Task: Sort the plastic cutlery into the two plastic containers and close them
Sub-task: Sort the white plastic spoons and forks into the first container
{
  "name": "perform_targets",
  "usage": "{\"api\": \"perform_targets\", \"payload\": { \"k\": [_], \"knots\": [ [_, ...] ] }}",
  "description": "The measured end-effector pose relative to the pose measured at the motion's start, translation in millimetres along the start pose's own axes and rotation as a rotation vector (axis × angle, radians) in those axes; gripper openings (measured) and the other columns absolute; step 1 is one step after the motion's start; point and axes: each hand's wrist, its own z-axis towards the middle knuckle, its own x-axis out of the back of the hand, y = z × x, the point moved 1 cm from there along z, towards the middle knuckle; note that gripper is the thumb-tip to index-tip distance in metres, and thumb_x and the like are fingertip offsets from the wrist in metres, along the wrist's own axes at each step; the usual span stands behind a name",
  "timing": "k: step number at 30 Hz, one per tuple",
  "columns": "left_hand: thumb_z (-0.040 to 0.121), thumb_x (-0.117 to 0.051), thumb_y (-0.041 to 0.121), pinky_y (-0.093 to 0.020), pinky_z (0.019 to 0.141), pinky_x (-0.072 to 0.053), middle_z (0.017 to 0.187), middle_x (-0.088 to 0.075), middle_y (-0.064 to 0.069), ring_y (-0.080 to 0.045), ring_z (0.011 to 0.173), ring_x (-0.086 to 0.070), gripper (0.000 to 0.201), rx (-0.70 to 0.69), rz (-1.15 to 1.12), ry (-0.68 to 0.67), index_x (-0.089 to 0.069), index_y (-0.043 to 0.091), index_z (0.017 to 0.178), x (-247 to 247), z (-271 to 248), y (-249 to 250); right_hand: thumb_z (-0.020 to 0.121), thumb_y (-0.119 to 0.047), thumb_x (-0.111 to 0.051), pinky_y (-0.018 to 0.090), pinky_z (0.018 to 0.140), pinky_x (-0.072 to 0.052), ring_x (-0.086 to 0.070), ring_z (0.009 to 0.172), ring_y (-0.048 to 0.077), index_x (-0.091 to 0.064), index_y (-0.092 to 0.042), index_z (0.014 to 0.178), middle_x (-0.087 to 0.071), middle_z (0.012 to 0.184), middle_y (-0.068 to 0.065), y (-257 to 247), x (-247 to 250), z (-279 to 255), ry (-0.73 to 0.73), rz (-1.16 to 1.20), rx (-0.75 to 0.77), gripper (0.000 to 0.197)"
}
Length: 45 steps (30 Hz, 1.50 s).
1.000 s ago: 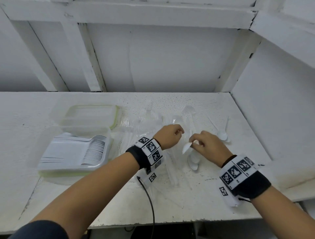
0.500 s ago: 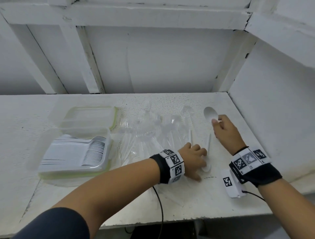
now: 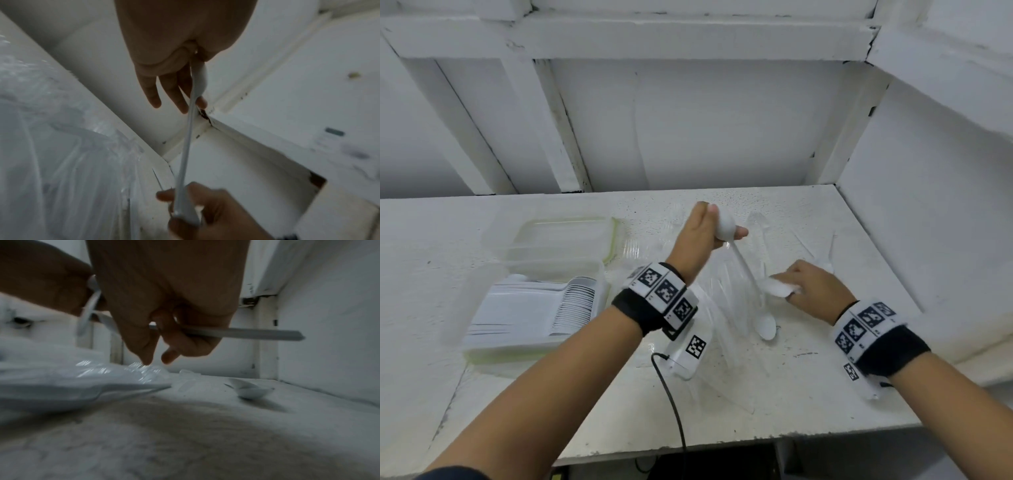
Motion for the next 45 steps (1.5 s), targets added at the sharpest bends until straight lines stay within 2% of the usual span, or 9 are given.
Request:
{"api": "perform_targets", "payload": {
  "k": [4, 9, 12, 17, 21, 27, 34, 40, 45],
  "knots": [
    [0.103, -0.023, 0.036, -0.026, 0.059, -0.049, 0.068, -0.048, -0.004, -0.016, 0.056, -0.052, 0.021, 0.089, -0.126, 0.096, -0.034, 0.019, 0.099, 18, 3, -4, 0.090, -0.023, -0.052, 0.024, 0.068, -0.034, -0.059, 0.093, 0.024, -0.061, -0.030, 0.120, -0.043, 0.130, -0.005, -12, -14, 6, -0.158, -0.243, 0.115, 0.032],
    [0.093, -0.041, 0.005, -0.024, 0.056, -0.038, 0.079, -0.043, -0.004, -0.011, 0.062, -0.040, 0.021, 0.184, -0.028, 0.090, -0.035, 0.012, 0.112, 24, 2, -16, 0.090, -0.023, -0.052, 0.030, 0.068, -0.042, -0.060, 0.088, 0.023, -0.068, -0.014, 0.103, -0.059, 0.110, 0.001, -15, -15, 7, -0.084, -0.306, 0.184, 0.022],
    [0.096, -0.041, 0.009, -0.024, 0.055, -0.044, 0.079, -0.047, -0.004, -0.013, 0.060, -0.047, 0.022, 0.167, -0.058, 0.030, -0.039, 0.020, 0.116, 23, -4, -12, 0.088, -0.022, -0.057, 0.034, 0.074, -0.047, -0.061, 0.086, 0.023, -0.072, -0.013, 0.095, -0.065, 0.094, 0.004, -15, -12, 6, -0.033, -0.164, 0.160, 0.018],
    [0.098, -0.041, 0.033, -0.021, 0.047, -0.033, 0.069, -0.044, 0.001, -0.009, 0.053, -0.037, 0.022, 0.152, 0.240, 0.060, -0.043, 0.021, 0.117, 21, -3, -14, 0.079, -0.016, -0.072, 0.028, 0.068, -0.044, -0.057, 0.069, 0.016, -0.068, -0.015, 0.069, -0.067, 0.071, 0.006, -19, -12, 5, 0.102, 0.387, -0.023, 0.011],
    [0.096, -0.046, 0.022, -0.021, 0.048, -0.030, 0.062, -0.042, 0.001, -0.010, 0.051, -0.036, 0.026, 0.144, 0.642, -0.055, -0.049, 0.010, 0.073, 17, 1, -29, 0.093, -0.013, -0.050, 0.028, 0.061, -0.036, -0.047, 0.066, 0.018, -0.054, -0.003, 0.077, -0.053, 0.068, 0.007, -15, -8, 8, 0.171, 0.468, -0.190, 0.019],
    [0.096, -0.040, 0.034, -0.020, 0.046, -0.032, 0.057, -0.043, 0.003, -0.011, 0.048, -0.039, 0.040, 0.187, 1.155, -0.306, -0.040, 0.015, 0.061, -19, 0, -47, 0.098, -0.014, -0.032, 0.023, 0.046, -0.031, -0.035, 0.050, 0.016, -0.045, -0.013, 0.096, -0.039, 0.063, 0.003, -6, -7, 8, 0.296, 0.824, -0.444, 0.013],
    [0.090, -0.053, 0.047, -0.023, 0.047, -0.032, 0.066, -0.041, 0.002, -0.018, 0.069, -0.049, 0.039, 0.319, 1.223, -0.403, -0.049, 0.009, 0.094, -52, 10, -53, 0.092, -0.027, -0.051, 0.027, 0.056, -0.034, -0.041, 0.058, 0.018, -0.050, -0.014, 0.078, -0.043, 0.063, -0.001, 17, -10, 4, 0.432, 0.672, -0.541, 0.019],
    [0.096, -0.042, 0.020, -0.024, 0.052, -0.037, 0.071, -0.047, -0.005, -0.017, 0.058, -0.044, 0.032, 0.353, 1.160, -0.403, -0.040, 0.010, 0.066, -48, 12, -51, 0.095, -0.024, -0.045, 0.028, 0.071, -0.036, -0.052, 0.084, 0.028, -0.057, -0.001, 0.109, -0.060, 0.100, 0.017, 31, 7, 1, 0.466, 0.353, -0.651, 0.029],
    [0.099, -0.035, 0.021, -0.028, 0.073, -0.039, 0.111, -0.055, -0.017, -0.026, 0.094, -0.054, 0.030, 0.378, 0.821, -0.267, -0.043, 0.000, 0.120, -42, 10, -44, 0.094, -0.022, -0.045, 0.034, 0.082, -0.046, -0.055, 0.100, 0.035, -0.037, -0.018, 0.141, -0.033, 0.136, 0.016, 44, 2, 12, 0.054, 0.011, -0.599, 0.047]
  ]
}}
